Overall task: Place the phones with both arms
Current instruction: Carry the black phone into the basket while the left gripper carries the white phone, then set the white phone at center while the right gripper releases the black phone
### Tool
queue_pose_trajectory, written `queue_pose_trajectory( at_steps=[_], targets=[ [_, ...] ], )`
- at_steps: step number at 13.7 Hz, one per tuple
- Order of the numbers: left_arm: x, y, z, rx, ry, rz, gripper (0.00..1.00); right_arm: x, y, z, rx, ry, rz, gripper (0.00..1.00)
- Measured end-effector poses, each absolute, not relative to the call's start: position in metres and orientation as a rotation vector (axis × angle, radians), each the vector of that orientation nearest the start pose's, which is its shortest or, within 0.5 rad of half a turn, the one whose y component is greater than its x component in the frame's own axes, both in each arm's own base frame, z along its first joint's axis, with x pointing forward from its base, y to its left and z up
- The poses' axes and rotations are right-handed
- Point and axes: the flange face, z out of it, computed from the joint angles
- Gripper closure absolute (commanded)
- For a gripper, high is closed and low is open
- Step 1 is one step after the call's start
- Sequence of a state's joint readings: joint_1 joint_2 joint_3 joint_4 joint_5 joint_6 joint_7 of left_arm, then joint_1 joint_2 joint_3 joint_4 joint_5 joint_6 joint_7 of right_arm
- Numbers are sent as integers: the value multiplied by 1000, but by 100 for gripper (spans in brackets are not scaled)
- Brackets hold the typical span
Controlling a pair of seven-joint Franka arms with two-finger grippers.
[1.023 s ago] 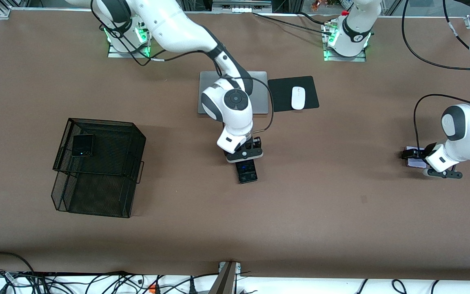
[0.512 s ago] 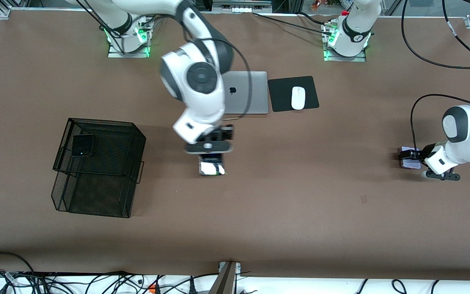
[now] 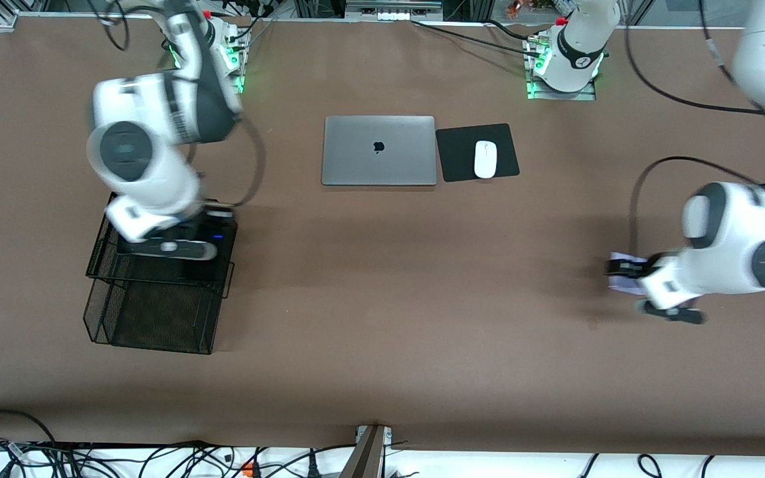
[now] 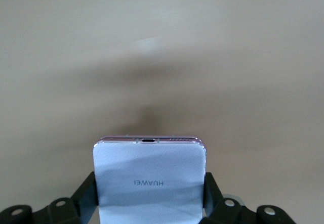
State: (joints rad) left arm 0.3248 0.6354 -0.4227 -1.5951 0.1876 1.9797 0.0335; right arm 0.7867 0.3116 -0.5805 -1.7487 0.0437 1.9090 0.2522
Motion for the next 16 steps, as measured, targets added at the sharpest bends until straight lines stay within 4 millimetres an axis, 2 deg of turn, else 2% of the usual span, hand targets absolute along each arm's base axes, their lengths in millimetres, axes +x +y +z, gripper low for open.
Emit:
queue_pose_trajectory(
  at_steps=[1,2,3,5,7,8,9,10,11,12,13,14,16],
  targets=[
    [667,-64,269,-3213,256,333,72,596,125,397,-3277,65,113,100],
    [663,-108,265,-3238,234,359,72,588,103,381,-3269,51,126,100],
    [659,-150,260,-3275,222,389,72,581,92,366,-3266,36,146,100],
    [655,-219,248,-3331,264,397,72,570,90,344,-3267,13,175,100],
    [653,-280,232,-3378,241,301,72,567,93,333,-3270,8,188,98],
    [649,-308,220,-3407,184,233,72,567,94,332,-3261,18,188,34],
    [642,-336,207,-3434,121,178,72,567,94,332,-3252,27,185,0],
    [633,-362,195,-3458,59,138,70,568,95,332,-3249,31,180,0],
    [624,-386,186,-3477,7,110,64,569,95,334,-3247,32,174,0],
    [615,-405,181,-3490,-26,95,53,571,96,336,-3247,31,163,0],
    [609,-417,181,-3495,-54,93,1,574,98,341,-3246,29,149,0],
    [605,-425,183,-3498,-80,92,0,577,98,346,-3245,29,135,0],
    [611,-427,193,-3508,-117,66,0,584,95,361,-3242,43,130,0]
  ],
)
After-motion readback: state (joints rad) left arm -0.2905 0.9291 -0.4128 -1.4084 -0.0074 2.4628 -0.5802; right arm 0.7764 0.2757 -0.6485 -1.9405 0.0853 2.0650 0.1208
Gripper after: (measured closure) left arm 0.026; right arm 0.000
